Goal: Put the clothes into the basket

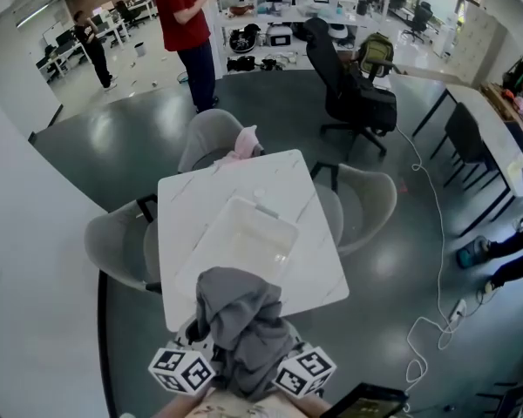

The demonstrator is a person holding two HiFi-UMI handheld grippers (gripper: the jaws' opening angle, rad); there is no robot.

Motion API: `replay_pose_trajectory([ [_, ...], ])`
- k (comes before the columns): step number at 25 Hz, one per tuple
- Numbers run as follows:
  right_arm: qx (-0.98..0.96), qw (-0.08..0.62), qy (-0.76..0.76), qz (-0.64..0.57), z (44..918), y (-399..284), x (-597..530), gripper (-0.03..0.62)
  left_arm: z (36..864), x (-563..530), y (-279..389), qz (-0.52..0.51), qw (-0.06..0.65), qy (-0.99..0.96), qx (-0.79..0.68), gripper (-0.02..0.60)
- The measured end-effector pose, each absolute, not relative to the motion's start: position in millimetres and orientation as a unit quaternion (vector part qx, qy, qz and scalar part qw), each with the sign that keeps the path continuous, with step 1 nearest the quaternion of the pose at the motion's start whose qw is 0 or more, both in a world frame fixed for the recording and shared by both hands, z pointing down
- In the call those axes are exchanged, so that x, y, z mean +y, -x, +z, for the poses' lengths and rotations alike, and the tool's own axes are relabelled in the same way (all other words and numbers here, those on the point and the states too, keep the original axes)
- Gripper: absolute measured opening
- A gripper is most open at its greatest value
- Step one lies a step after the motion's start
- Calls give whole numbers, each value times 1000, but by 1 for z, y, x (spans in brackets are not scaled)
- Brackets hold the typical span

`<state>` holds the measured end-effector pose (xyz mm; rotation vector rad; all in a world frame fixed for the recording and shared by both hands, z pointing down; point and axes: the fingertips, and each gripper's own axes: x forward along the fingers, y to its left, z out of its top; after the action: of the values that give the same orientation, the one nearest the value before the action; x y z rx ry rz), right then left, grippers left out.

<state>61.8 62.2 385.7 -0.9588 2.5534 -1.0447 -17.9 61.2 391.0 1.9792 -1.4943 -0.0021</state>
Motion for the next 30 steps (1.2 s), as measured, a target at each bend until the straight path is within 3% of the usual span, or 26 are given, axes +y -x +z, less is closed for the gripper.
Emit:
replay_pose_trajectory([
  [30,854,67,334,-393,424,-31,0,121,432,2,49,0,376,-727,-575,130],
])
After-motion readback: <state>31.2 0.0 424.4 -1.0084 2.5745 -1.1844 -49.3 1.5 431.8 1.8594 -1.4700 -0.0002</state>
